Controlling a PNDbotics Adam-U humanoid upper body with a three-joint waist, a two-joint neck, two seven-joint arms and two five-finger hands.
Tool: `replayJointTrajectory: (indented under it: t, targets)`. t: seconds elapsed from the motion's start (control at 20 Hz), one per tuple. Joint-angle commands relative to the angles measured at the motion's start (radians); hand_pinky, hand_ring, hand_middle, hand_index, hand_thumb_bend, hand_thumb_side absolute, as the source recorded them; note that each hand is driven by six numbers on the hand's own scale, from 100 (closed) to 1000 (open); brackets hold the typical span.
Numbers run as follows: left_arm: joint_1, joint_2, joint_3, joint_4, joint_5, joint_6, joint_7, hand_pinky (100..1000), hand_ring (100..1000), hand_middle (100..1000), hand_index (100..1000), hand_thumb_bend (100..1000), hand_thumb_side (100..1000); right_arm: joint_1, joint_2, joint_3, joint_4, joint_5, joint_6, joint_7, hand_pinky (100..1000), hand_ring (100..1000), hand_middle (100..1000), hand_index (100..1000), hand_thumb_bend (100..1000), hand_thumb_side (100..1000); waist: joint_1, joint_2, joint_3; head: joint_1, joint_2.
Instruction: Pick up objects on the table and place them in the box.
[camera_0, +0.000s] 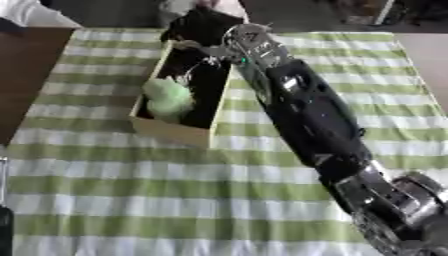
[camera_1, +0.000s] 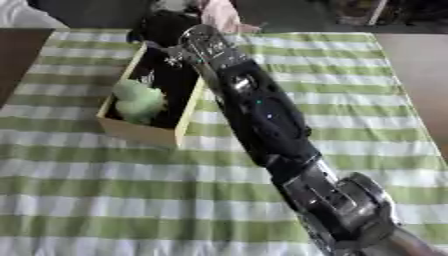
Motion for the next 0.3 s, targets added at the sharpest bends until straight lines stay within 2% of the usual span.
replayJointTrajectory:
  t: [0.05, 0.15, 0.3]
  targets:
    - [-0.007, 0.007, 0.004, -0.019, -0.007, 0.002, 0.002, 492, 781, 715, 741, 100, 709, -0.018, -0.077, -0.016, -0.094, -0.112, 0.037, 0.006, 947, 856, 804, 921, 100, 653, 0.004, -0.021, -0.005, 0.013, -0.004]
    - [-0.006, 0.009, 0.005, -0.019, -0.009, 0.003, 0.003, 492, 781, 715, 741, 100, 714, -0.001, -0.122, -0.022, -0.147, -0.184, 0.063, -0.001, 929, 846, 796, 909, 100, 720, 0.003, -0.022, -0.009, 0.022, -0.005]
    - [-0.006, 0.013, 0.007, -0.019, -0.012, 0.002, 0.005, 492, 781, 715, 741, 100, 713, 0.034, -0.192, -0.041, -0.252, -0.308, 0.113, -0.042, 867, 820, 781, 891, 100, 758, 0.004, -0.022, -0.016, 0.036, -0.005]
